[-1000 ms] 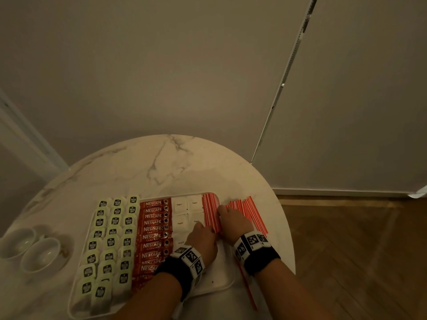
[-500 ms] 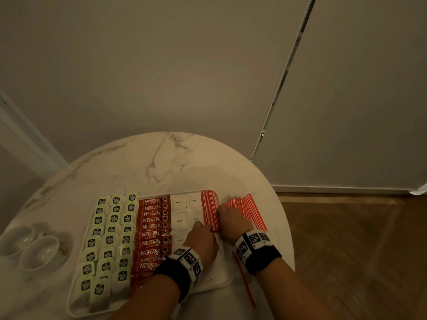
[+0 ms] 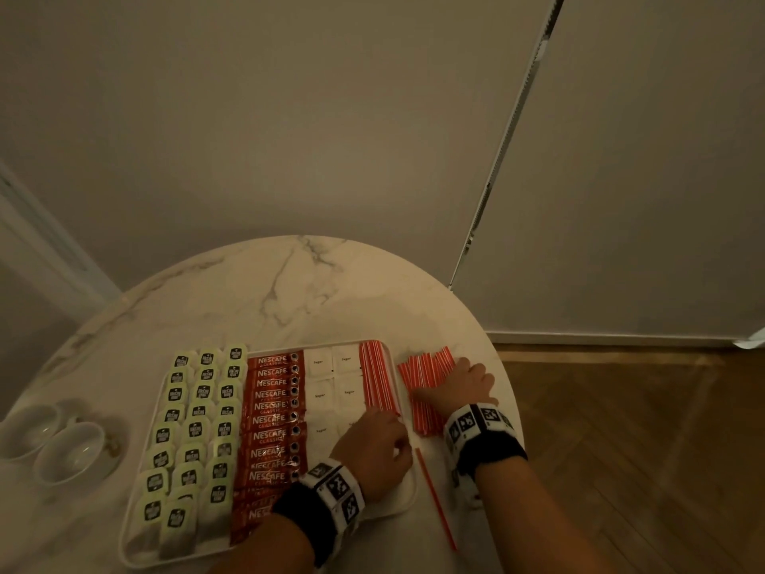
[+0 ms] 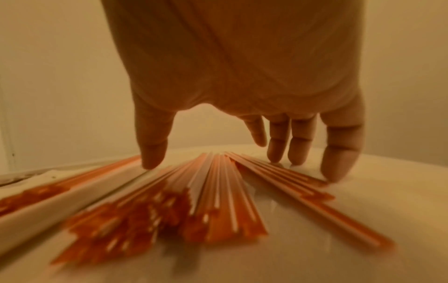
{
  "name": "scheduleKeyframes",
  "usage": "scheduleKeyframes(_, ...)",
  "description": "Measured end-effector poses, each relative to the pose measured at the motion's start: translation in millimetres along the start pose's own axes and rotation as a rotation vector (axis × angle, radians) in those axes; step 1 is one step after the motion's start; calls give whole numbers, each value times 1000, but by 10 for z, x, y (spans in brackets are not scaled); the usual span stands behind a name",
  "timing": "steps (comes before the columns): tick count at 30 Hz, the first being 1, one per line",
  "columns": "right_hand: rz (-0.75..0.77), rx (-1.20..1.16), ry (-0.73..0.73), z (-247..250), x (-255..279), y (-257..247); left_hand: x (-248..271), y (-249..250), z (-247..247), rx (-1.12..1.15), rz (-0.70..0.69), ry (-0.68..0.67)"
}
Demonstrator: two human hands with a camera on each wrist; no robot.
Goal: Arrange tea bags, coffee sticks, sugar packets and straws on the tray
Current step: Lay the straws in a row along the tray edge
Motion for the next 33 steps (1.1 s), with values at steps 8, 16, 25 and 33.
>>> scheduleKeyframes(8, -46, 78, -39, -147, 81, -199, 278, 528, -577, -353, -325, -285)
scheduleKeyframes(16, 3, 46, -24, -136, 217, -117, 298, 634, -640, -571, -355, -378)
scheduleKeyframes(25, 123, 65, -73, -267, 458, 129, 383, 725, -811, -739, -653, -451)
scheduleKeyframes(33, 221, 176, -67, -357, 617, 152, 482, 686, -988, -803, -791, -564)
Point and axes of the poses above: each hand's wrist, its own x-axis away from the middle knuckle, its own z-axis out of the back of the hand, y = z × x, the point moved 6 cm from there along -x, towards the middle knuckle, and after that the axes turned 5 degrees about z, right-handed, at the moved point
